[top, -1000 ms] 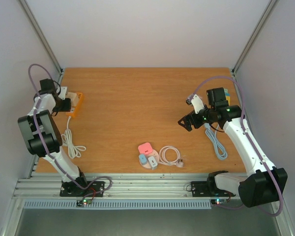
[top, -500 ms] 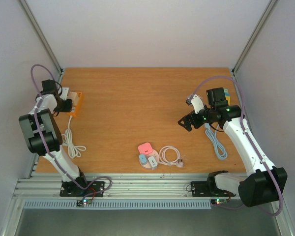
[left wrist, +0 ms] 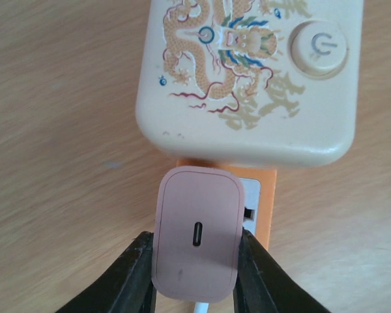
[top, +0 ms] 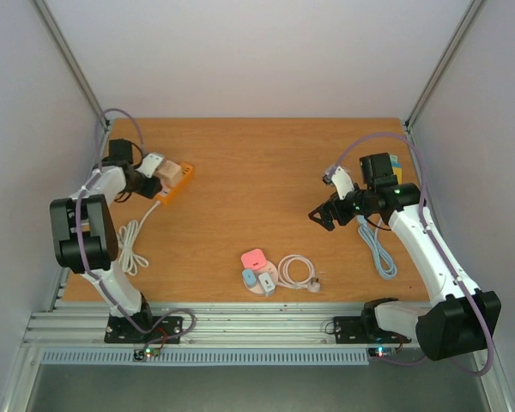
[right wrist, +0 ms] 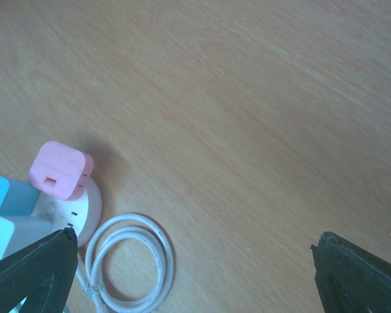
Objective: Pull the plug off the socket
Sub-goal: Move the socket to the center of the board.
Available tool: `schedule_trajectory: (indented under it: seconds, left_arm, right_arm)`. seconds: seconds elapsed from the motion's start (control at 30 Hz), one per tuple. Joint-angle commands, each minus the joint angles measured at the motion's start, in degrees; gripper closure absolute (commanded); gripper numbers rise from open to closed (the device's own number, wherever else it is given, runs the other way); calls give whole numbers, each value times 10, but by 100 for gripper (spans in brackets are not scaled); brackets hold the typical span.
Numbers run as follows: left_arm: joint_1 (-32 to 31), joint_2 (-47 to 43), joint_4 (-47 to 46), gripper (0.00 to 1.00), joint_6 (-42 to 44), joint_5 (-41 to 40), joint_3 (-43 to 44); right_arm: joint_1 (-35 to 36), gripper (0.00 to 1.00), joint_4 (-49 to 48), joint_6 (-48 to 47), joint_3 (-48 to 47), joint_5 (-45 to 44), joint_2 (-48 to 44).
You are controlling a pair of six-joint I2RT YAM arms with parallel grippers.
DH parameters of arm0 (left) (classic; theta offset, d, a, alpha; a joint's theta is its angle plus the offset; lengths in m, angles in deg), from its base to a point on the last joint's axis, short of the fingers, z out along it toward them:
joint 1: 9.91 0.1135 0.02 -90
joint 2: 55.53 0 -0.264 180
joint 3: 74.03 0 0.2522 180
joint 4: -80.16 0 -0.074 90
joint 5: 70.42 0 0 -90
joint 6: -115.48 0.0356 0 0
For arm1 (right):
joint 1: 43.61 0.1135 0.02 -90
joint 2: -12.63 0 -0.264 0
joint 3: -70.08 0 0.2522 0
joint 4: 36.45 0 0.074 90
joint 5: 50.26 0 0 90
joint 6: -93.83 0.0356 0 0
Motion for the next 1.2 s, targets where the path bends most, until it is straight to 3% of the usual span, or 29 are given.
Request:
schedule_trajectory:
  seconds: [0.0, 0.27, 0.53, 0.73, 0.97, 1.17]
  left_arm:
    - [-59, -8, 60, 95, 67, 73, -17]
    - [-175, 1, 80, 95, 141, 100, -16]
    - [-264, 9, 98, 100, 212, 138, -8]
    - [-321, 6, 55, 100, 228, 133, -27]
    - [-349, 8, 27, 100, 216, 118, -38]
    - [-351, -6, 30, 99, 208, 124, -41]
  right_arm:
    - [10, 1, 10, -36, 1, 46, -8]
    - [25, 2, -8, -107, 12, 121, -7]
    - [25, 2, -65, -249, 41, 205, 15]
    - [25, 2, -94, -347, 45, 274, 74]
    - [31, 1, -124, -371, 9, 239, 176]
    - [56, 2, -227, -353, 20, 149, 233]
